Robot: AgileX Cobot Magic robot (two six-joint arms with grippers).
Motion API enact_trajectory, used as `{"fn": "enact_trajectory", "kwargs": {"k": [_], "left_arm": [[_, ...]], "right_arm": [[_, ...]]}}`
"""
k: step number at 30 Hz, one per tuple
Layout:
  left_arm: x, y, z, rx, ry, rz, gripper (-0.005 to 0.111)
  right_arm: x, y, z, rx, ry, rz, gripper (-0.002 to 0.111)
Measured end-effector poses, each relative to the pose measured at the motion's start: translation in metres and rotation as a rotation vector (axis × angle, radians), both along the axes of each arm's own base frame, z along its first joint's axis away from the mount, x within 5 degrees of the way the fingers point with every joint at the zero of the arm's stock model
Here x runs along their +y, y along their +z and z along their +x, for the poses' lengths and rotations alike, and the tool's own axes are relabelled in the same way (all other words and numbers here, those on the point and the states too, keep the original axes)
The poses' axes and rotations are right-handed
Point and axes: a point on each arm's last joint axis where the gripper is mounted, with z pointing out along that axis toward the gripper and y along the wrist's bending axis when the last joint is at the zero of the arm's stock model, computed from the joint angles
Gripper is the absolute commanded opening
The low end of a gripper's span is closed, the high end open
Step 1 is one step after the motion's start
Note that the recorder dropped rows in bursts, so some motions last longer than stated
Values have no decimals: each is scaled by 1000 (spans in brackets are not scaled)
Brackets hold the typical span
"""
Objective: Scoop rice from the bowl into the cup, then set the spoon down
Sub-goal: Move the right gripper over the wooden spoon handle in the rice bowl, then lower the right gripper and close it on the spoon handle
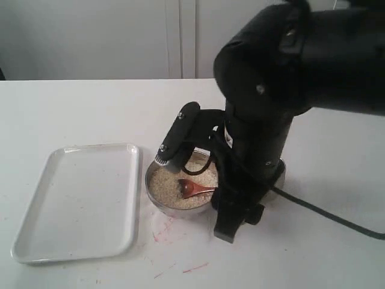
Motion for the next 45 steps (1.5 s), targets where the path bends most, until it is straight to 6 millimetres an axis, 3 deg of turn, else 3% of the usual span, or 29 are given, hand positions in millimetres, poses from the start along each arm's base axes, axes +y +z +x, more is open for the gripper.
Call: {"fn": "enact_trajectory", "kwargs": {"k": [5, 11, 27, 40, 45], "left_arm": [[0, 0, 0, 0, 0, 0, 14], [0, 0, 0, 0, 0, 0, 14], [0, 0, 0, 0, 0, 0, 14], [0, 0, 0, 0, 0, 0, 14], [0, 0, 0, 0, 0, 0, 14]], "right_arm": [[0, -18, 13, -18, 34, -126, 61], [-3, -18, 17, -51, 48, -163, 61], [-8, -33, 32, 9, -100, -12, 61], [-7, -56, 46, 27, -139, -8, 60], [-7, -57, 49, 6, -153, 2, 55]]}}
